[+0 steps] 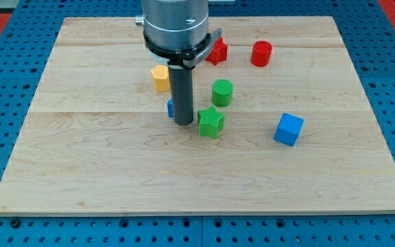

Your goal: Move the green circle towards the red star

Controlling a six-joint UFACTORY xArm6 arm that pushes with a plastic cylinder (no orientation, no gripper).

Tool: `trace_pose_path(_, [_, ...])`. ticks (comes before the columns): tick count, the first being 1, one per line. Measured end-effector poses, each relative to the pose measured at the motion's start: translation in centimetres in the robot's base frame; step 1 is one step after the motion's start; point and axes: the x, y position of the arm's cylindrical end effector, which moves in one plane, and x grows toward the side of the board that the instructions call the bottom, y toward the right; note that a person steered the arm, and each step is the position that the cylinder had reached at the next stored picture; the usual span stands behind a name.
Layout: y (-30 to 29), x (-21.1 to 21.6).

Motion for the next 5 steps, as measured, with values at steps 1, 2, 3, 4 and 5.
trace_pose_path(1, [2.0, 0.7])
trace_pose_path(2, [3.3, 1.0])
trace_pose_path(3, [2.4, 2.7])
trace_pose_path(4, [3.5, 5.7])
trace_pose_path(5, [8.8, 5.9])
